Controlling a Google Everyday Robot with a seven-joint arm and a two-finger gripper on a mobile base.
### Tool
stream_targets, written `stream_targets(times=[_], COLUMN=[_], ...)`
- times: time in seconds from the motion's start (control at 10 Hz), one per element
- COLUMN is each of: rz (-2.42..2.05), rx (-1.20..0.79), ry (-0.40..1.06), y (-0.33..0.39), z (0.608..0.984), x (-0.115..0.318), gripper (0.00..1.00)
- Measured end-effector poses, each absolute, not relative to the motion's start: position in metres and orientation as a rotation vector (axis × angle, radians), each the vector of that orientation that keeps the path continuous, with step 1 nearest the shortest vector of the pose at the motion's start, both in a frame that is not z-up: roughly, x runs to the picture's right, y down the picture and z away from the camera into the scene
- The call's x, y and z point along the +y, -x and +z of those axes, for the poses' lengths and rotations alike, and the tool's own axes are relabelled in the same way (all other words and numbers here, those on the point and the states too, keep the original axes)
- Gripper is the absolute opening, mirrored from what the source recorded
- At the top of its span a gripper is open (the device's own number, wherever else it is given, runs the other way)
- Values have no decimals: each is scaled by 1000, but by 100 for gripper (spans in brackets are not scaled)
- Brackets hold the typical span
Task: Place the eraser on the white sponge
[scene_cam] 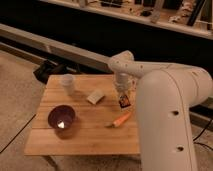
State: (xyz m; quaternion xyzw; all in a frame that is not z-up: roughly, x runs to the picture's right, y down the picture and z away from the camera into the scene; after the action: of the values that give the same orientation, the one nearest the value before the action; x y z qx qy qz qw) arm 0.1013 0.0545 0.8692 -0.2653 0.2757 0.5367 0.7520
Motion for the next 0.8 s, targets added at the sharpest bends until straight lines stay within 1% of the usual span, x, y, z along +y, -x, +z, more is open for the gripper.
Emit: stream_targets(times=[0.4,0.8], rz=[1069,1009], rx=[538,497], ry=[591,596], y=[-53,-24], z=[880,889], x=[37,20], gripper=[0,0])
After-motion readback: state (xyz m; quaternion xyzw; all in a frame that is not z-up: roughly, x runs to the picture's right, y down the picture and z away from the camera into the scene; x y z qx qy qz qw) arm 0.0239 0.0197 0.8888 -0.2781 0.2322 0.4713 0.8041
